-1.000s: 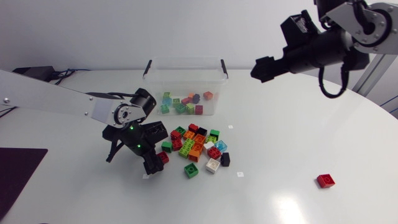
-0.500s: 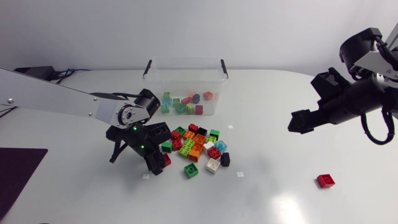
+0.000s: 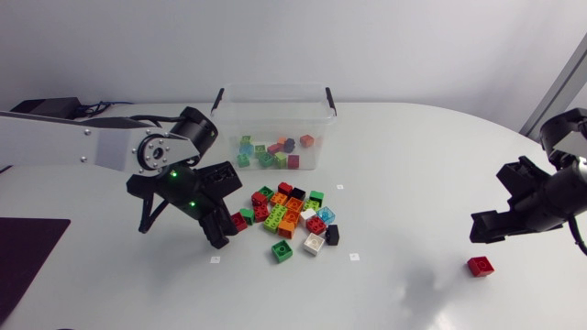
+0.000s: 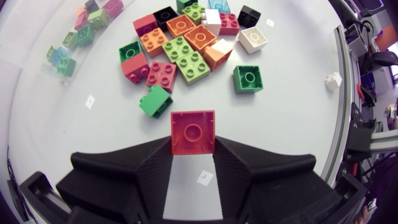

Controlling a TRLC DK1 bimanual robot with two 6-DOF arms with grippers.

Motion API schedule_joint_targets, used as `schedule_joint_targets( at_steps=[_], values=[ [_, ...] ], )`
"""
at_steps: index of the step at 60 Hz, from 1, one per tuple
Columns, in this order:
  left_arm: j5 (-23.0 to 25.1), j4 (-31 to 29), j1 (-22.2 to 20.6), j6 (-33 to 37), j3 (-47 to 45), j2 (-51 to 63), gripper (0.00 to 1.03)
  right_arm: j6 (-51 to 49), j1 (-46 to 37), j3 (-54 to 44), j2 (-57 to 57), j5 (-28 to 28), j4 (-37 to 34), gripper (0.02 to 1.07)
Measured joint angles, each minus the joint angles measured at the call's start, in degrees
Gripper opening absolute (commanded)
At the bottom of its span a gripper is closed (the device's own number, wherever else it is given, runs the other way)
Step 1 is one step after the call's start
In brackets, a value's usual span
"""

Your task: Place the duplo bricks in the container

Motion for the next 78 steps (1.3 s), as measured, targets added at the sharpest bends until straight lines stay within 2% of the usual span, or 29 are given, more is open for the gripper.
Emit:
schedule_joint_targets(
  at_steps=[17,19,28,41,43,47,59,78],
  values=[
    [1.92,-2.99,0.00,-0.24,1.90,-3.28,0.11,-4.09,-3.10,-4.46,6.91,0.11,5.90,0.95],
    [2.19,-3.43,0.04,-0.26,2.73,-3.63,0.11,-4.63,-3.39,-4.63,7.32,0.13,6.58,0.92],
    [3.23,-4.24,0.07,-1.53,7.30,-4.48,0.11,-5.97,-4.31,-4.70,10.01,0.24,9.97,0.86],
    [3.67,-4.61,0.11,-3.69,11.74,-4.46,0.11,-7.45,-4.57,-6.67,12.92,0.24,12.87,0.58],
    [3.69,-4.61,0.17,-4.17,12.72,-4.44,0.11,-7.63,-4.57,-6.84,13.11,0.26,12.98,0.47],
    [3.87,-4.57,0.46,-5.27,15.52,-4.17,0.11,-7.91,-4.55,-6.95,13.27,0.17,12.98,0.33],
    [4.28,-1.88,2.01,-8.85,20.81,-1.79,0.11,-8.68,-2.78,-6.93,12.35,0.07,11.98,0.32],
    [4.48,6.27,3.63,-14.03,27.06,3.93,0.11,-3.82,9.75,-0.68,7.45,-3.04,6.08,0.32]
  ],
)
